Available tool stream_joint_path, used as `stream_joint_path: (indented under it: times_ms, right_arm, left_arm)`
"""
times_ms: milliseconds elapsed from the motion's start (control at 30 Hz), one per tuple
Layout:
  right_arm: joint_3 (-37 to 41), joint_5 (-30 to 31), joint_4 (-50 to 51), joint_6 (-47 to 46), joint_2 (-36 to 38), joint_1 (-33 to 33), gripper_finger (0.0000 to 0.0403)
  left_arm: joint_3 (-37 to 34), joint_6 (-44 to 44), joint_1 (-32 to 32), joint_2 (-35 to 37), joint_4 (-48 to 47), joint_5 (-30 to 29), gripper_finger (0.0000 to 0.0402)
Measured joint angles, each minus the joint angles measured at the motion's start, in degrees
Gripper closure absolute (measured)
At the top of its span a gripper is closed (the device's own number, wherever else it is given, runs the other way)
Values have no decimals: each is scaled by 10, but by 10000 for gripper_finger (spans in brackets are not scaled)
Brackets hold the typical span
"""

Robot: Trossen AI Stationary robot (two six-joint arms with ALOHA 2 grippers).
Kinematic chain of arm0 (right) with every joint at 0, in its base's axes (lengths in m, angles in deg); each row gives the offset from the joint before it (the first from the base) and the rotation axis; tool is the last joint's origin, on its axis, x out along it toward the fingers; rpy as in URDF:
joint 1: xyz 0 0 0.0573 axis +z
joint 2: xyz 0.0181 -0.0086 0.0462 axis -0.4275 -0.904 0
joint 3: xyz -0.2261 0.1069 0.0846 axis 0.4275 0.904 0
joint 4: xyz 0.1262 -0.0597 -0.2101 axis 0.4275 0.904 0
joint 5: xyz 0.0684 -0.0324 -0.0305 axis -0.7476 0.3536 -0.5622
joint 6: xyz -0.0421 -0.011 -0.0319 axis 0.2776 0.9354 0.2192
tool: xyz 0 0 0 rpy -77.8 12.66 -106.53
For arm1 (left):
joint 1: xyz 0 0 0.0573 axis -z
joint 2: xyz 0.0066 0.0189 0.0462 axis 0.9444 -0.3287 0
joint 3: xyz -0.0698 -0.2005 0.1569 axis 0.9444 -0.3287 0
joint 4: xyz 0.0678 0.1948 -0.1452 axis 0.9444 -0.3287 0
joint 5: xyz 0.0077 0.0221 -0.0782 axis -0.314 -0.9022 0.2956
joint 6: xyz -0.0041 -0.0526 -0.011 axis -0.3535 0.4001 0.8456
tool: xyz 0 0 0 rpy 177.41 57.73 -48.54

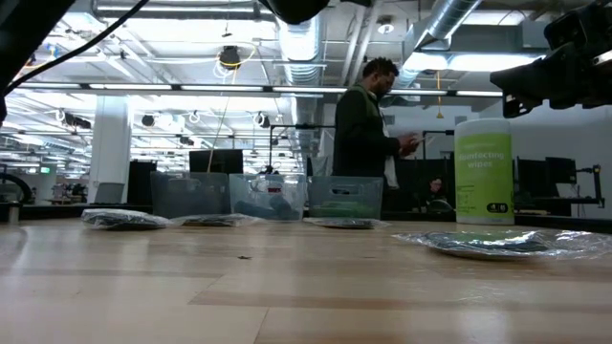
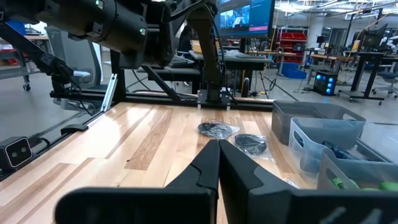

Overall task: Pick & Place Travel size toiletries
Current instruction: Put the blue razor into the white bin

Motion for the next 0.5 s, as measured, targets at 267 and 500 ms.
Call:
stream_joint_path:
  times_ms: [267,500]
  right_arm:
    - [0,0,0,0,0,0,403]
    - [0,1,0,39,0,-1,403]
  left_arm:
    - [-5,45,-1,4,-2,10,385]
    - [-5,59,-10,25,-18,10,385]
